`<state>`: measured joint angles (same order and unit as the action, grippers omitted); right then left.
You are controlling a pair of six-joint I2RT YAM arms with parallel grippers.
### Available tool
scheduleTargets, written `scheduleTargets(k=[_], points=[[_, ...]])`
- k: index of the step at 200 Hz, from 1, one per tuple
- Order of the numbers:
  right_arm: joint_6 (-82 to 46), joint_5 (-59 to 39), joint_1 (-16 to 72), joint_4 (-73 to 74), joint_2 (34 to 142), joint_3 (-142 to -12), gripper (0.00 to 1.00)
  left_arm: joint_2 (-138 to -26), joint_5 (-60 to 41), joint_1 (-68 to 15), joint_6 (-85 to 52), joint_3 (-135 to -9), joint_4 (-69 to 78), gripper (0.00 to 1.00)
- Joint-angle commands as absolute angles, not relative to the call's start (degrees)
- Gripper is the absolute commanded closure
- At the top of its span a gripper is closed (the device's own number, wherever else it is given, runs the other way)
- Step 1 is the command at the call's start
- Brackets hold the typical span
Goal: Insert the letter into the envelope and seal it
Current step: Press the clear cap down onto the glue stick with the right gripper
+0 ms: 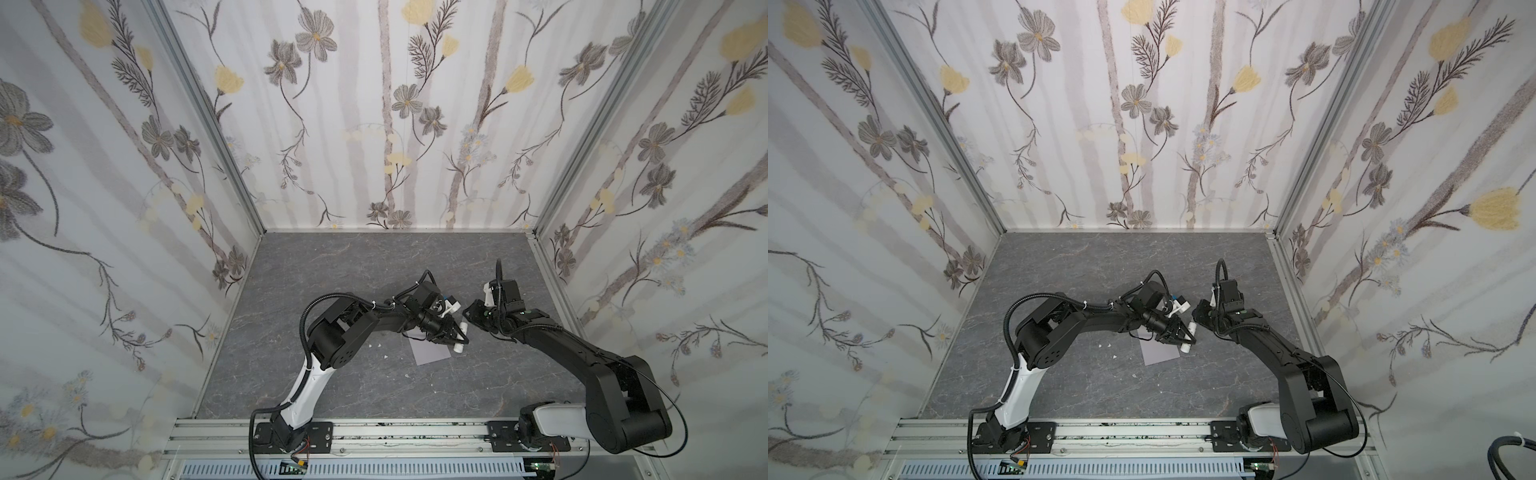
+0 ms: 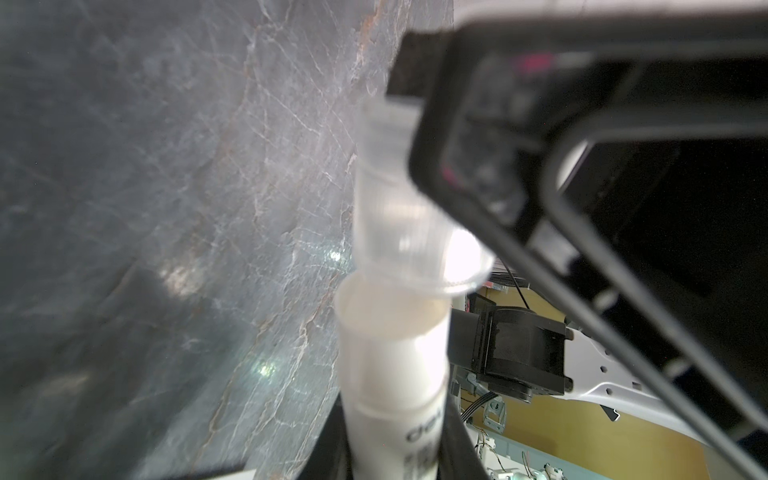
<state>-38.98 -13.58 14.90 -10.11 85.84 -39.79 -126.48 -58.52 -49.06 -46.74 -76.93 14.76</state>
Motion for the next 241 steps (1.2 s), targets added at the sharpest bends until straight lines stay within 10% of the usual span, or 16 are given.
scheduleTargets(k=[1,241], points=[[-39.4,-13.3,15.0,-8.2,86.0,-39.7,0.71,-126.4,-59.4,-49.0,-47.2,-77.5,17.8,1.00],[-40.0,-12.8,16.1,-7.8,86.5,-40.0,0.71,-127.4,-59.9,-49.2,-49.0,-78.0,20.0,1.00]])
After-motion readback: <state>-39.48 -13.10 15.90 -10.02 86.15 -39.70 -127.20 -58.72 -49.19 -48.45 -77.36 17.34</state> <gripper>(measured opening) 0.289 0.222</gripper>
